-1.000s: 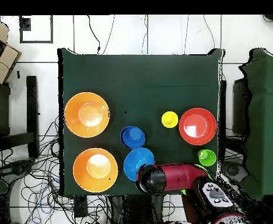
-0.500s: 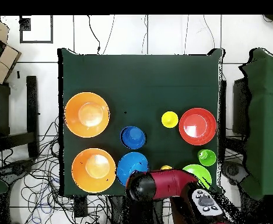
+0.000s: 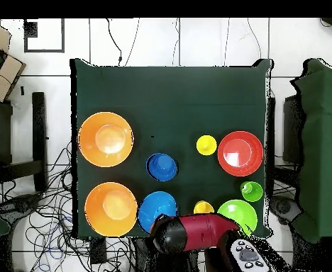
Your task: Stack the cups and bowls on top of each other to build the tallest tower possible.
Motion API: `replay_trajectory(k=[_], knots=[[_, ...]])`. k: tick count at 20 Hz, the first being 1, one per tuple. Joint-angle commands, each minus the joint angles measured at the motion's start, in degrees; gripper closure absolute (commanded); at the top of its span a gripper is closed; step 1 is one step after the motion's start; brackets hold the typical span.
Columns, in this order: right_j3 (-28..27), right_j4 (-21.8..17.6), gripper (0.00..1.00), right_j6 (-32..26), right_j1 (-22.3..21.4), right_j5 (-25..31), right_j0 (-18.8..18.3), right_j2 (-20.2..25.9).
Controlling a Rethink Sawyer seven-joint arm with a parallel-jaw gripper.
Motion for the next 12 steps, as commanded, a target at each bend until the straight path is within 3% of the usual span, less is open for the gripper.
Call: replay_trajectory(k=[1,12], knots=[[-3.52,1.02,1.0,-1.64,4.39,1.36,-0.76,3.89],[-5.04,1.14,1.0,-4.23,3.18,4.27,-3.52,5.04]])
